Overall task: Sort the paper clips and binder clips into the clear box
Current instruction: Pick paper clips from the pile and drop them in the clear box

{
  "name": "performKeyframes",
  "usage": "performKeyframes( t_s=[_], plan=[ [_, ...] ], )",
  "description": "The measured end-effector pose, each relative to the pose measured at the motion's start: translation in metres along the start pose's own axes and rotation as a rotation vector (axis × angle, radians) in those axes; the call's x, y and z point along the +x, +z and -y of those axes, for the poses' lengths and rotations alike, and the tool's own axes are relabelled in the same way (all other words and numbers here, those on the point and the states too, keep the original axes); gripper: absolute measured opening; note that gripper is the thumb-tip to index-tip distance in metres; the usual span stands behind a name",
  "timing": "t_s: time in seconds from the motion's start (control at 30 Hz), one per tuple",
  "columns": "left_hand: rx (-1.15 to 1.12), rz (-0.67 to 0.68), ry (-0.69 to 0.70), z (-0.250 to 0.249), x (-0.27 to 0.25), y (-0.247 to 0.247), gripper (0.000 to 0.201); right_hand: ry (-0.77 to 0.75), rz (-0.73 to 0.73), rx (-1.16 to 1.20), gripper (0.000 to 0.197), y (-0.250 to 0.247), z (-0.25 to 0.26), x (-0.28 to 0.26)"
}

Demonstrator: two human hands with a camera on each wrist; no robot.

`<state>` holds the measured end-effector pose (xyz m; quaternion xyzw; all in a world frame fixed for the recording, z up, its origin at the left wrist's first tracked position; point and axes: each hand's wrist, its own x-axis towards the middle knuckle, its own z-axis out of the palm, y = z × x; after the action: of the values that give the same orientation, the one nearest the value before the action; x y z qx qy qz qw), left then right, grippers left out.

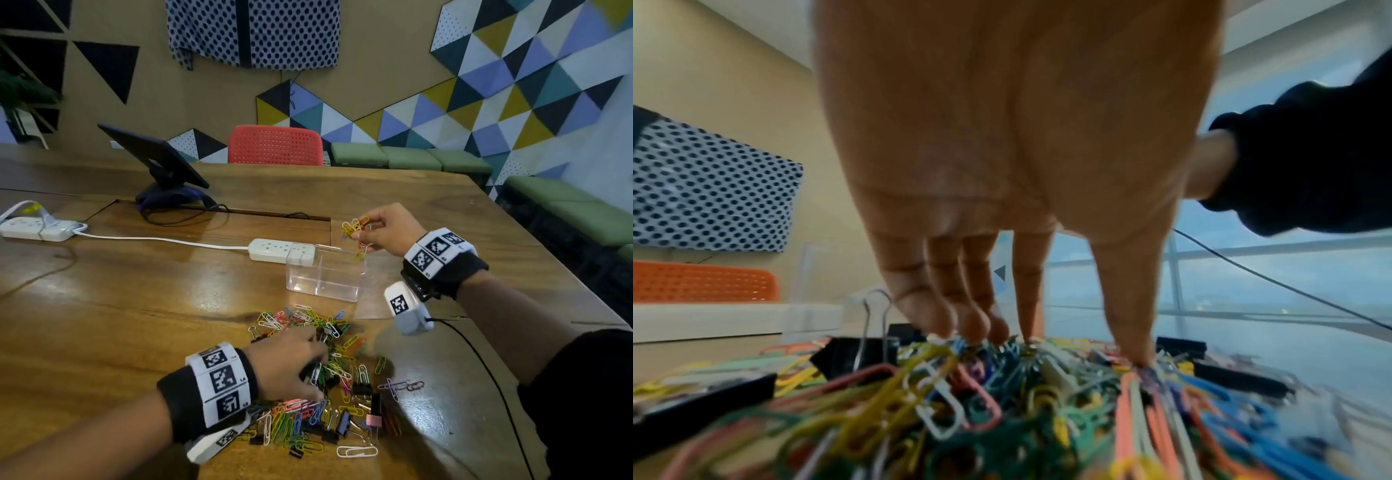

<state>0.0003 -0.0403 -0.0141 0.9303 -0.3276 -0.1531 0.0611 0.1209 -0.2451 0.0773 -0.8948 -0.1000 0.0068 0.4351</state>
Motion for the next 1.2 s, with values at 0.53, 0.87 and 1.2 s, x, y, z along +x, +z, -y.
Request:
performKeyframes(
  t_s=[0.53, 0.87, 1.2],
  plan=[
    [-0.021, -0.001, 0.054, -0.004, 0.004, -0.001, 0.03, -0.051, 0.14, -0.731, 0.032, 0.042, -0.013, 0.016],
    [0.007, 0.064, 0.049, -0.001, 0.01, -0.006, 0.026, -0.048, 0.092, -0.666, 0.021, 0.043, -0.011, 0.017],
    [-0.052, 0.062, 0.024, 0.0, 0.009, -0.009, 0.022, -0.092, 0.22, -0.803, 0.018, 0.047, -0.009, -0.001]
  ],
)
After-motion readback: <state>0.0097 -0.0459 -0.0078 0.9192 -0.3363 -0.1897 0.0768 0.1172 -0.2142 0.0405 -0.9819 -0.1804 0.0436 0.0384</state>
